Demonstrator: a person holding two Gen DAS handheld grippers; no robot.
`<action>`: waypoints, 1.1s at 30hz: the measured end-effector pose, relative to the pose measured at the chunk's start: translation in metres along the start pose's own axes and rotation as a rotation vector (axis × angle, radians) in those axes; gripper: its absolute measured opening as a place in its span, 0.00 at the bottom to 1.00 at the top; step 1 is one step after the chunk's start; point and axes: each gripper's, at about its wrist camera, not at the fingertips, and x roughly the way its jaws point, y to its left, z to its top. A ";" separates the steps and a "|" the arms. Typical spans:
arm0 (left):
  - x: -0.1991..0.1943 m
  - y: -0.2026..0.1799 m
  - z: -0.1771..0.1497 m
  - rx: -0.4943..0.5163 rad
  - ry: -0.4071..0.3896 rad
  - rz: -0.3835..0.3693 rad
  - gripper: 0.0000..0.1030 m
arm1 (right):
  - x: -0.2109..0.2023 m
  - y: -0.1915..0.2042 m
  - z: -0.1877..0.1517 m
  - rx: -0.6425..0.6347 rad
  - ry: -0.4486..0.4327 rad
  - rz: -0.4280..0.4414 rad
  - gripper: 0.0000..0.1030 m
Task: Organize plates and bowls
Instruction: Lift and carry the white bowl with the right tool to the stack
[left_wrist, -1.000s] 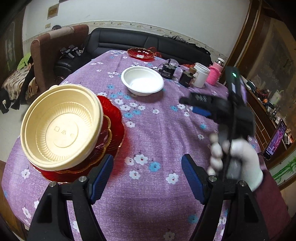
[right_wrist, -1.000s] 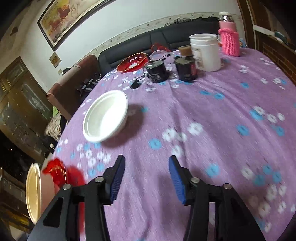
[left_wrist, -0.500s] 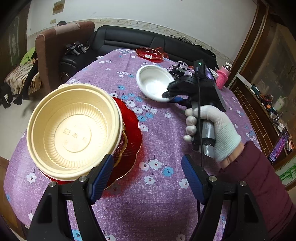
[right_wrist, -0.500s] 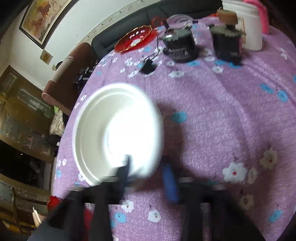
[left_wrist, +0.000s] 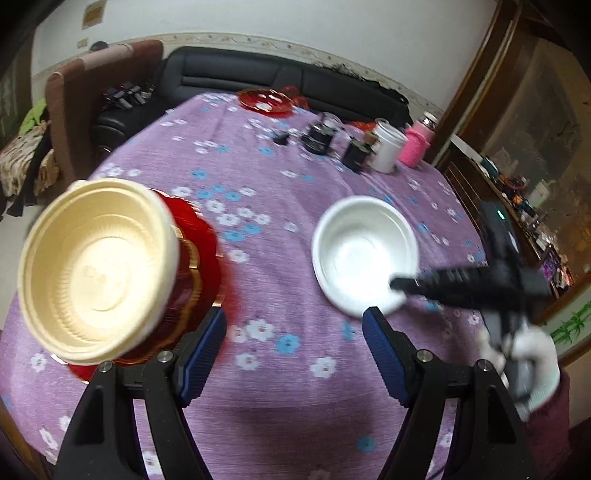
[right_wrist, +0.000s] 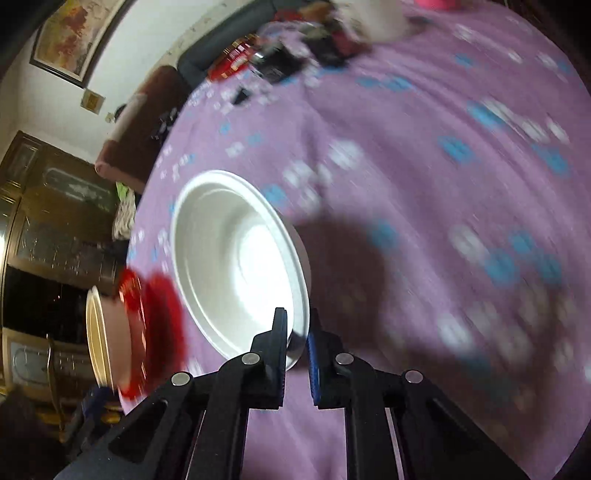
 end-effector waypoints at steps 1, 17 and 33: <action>0.005 -0.008 0.002 0.015 0.010 -0.006 0.73 | -0.007 -0.009 -0.010 0.011 0.012 0.004 0.11; 0.126 -0.040 0.035 -0.042 0.175 0.026 0.73 | -0.034 -0.036 -0.044 -0.033 -0.191 -0.060 0.51; 0.116 -0.060 0.027 0.029 0.171 0.000 0.20 | -0.028 -0.011 -0.053 -0.092 -0.260 -0.087 0.15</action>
